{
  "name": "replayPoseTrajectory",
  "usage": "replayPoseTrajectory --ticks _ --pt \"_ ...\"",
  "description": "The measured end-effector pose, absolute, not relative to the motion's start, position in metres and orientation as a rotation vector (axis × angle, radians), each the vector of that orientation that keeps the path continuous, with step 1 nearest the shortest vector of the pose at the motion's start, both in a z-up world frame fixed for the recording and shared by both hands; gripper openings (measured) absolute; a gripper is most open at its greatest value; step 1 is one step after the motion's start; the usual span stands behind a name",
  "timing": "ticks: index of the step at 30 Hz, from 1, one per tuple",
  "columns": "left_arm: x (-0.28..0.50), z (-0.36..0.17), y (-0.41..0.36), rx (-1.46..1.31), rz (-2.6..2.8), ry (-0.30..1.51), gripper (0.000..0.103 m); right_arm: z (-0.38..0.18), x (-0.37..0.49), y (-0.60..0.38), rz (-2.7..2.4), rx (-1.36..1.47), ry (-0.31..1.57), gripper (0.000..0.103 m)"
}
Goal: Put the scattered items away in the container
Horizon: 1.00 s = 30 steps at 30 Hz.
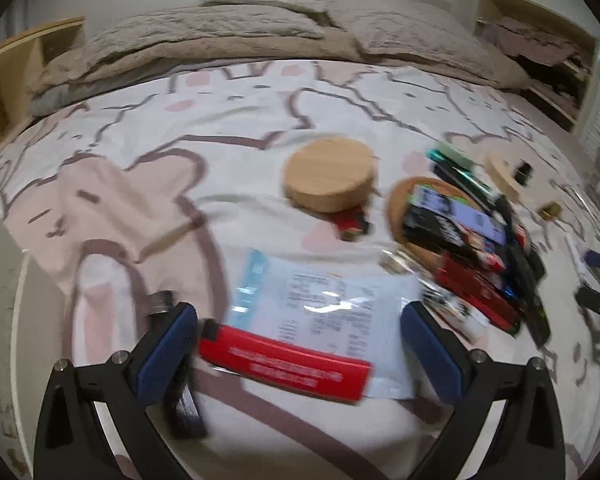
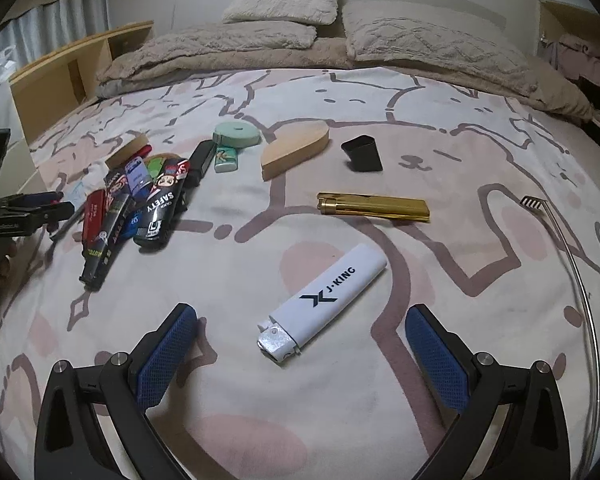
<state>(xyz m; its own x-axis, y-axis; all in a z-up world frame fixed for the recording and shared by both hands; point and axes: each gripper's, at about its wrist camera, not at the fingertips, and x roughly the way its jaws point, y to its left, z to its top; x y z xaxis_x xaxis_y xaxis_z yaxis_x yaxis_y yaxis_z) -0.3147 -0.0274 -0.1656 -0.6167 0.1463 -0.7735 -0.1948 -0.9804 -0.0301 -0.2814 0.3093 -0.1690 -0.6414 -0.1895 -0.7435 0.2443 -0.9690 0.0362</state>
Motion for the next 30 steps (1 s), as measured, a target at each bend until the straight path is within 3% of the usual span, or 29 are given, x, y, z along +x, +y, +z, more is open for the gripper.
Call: replayPoseTrajectory --ticks 7,12,15,16,19,21,24,30 --pt "-0.291 -0.165 -0.001 -1.209 2.599 0.264 0.082 -0.173 -0.285 0.312 -2.616 1.216 0.071 0.103" --pt "-0.278 -0.164 -0.002 -1.195 2.592 0.250 0.066 -0.176 -0.286 0.313 -2.608 1.230 0.056 0.103" --pt "-0.269 -0.163 -0.002 -1.197 2.587 0.227 0.061 -0.175 -0.284 0.312 -2.617 1.221 0.061 0.102" --pt "-0.266 -0.163 -0.002 -1.198 2.585 0.220 0.060 -0.175 -0.284 0.313 -2.625 1.219 0.060 0.099" --pt "-0.254 -0.162 -0.001 -1.205 2.574 0.200 0.053 -0.172 -0.282 0.317 -2.649 1.194 0.040 0.076" --pt "-0.245 -0.162 0.001 -1.208 2.567 0.195 0.043 -0.171 -0.281 0.319 -2.652 1.181 0.025 0.054" --pt "-0.232 -0.161 0.005 -1.212 2.553 0.187 0.035 -0.170 -0.280 0.320 -2.659 1.167 0.019 0.036" --pt "-0.205 -0.160 0.006 -1.231 2.545 0.143 0.033 -0.168 -0.278 0.312 -2.669 1.161 0.073 0.025"
